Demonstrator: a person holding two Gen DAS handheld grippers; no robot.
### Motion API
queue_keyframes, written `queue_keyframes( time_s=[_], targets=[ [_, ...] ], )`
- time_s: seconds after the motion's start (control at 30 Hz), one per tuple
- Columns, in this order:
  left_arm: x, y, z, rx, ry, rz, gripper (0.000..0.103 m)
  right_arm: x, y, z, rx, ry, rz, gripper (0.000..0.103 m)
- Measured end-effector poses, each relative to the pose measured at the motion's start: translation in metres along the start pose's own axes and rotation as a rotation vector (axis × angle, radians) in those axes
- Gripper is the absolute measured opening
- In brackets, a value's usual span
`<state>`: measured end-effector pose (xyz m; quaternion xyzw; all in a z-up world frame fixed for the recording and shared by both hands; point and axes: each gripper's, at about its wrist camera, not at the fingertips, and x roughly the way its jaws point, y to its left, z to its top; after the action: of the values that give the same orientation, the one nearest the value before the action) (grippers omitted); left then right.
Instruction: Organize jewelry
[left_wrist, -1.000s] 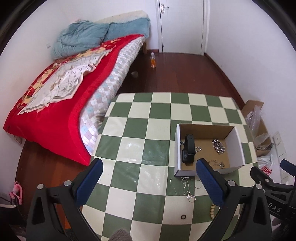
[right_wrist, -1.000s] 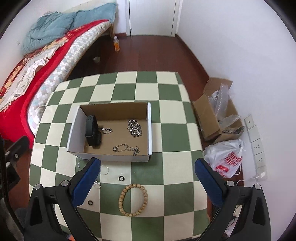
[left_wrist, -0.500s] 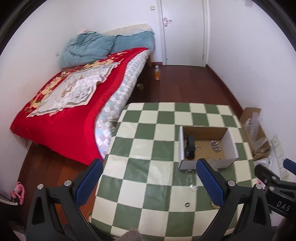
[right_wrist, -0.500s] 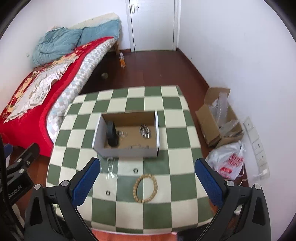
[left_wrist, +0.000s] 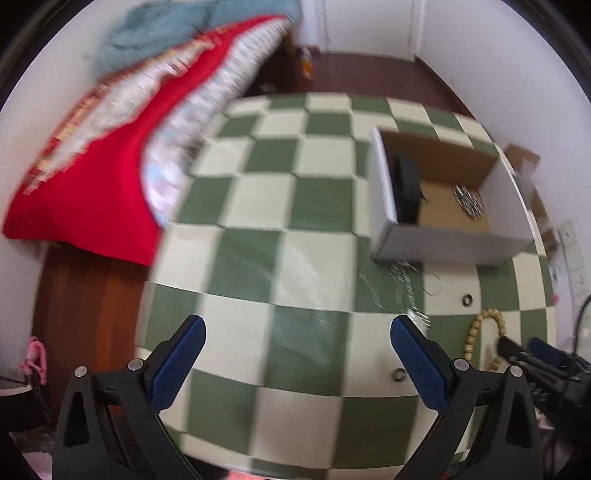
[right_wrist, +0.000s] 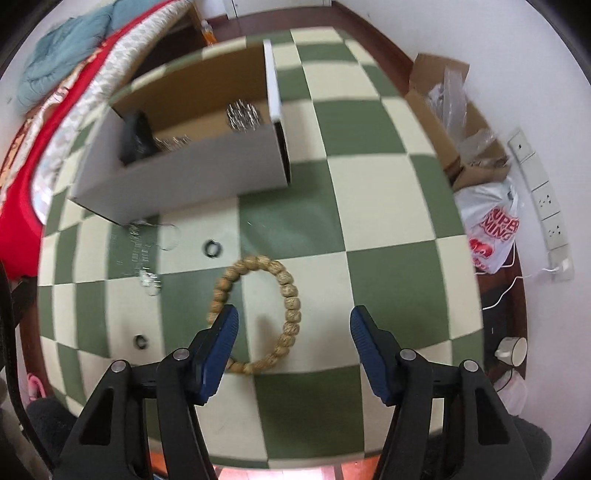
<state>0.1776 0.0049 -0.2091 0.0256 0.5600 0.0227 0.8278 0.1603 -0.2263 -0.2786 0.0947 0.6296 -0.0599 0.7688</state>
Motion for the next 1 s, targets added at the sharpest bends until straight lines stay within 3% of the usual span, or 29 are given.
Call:
queue_keyframes(
  time_s=[0.07, 0.1, 0.13, 0.17, 0.2, 0.47, 0.7, 0.8, 0.9, 0.93, 1.0],
  targets=[
    [0.016, -0.016, 0.001, 0.039, 0.039, -0.036, 0.102, 0.013, 0.0, -0.001, -0.014, 0.017, -0.004, 0.062],
    [0.022, -0.022, 0.001, 0.055, 0.051, -0.037, 0.102, 0.017, 0.001, -0.003, -0.03, 0.014, -0.015, 0.055],
    [0.03, -0.031, 0.002, 0.078, 0.067, -0.044, 0.102, 0.016, 0.002, -0.004, -0.051, -0.008, -0.032, 0.035],
    [0.035, -0.036, 0.002, 0.09, 0.075, -0.051, 0.102, 0.016, 0.004, -0.004, -0.071, -0.016, -0.061, 0.027],
    [0.042, -0.043, 0.002, 0.105, 0.087, -0.052, 0.102, 0.016, 0.0, -0.004, -0.07, -0.027, -0.057, 0.01],
    [0.074, -0.081, 0.006, 0.172, 0.139, -0.065, 0.1, 0.016, -0.04, 0.003, -0.001, -0.023, -0.069, 0.01],
    [0.076, -0.092, 0.006, 0.167, 0.133, -0.098, 0.09, 0.015, -0.048, 0.012, 0.01, -0.021, -0.064, 0.01],
    [0.072, -0.093, 0.005, 0.166, 0.118, -0.129, 0.072, 0.015, -0.049, 0.011, 0.02, -0.024, -0.057, 0.01],
    [0.065, -0.098, 0.005, 0.196, 0.092, -0.142, 0.031, 0.015, -0.049, 0.011, 0.026, -0.023, -0.055, 0.01],
    [0.063, -0.1, 0.004, 0.213, 0.088, -0.145, 0.008, 0.015, -0.049, 0.011, 0.027, -0.023, -0.054, 0.01],
    [0.062, -0.101, 0.003, 0.231, 0.091, -0.143, 0.003, 0.015, -0.048, 0.011, 0.029, -0.022, -0.053, 0.01]
  ],
)
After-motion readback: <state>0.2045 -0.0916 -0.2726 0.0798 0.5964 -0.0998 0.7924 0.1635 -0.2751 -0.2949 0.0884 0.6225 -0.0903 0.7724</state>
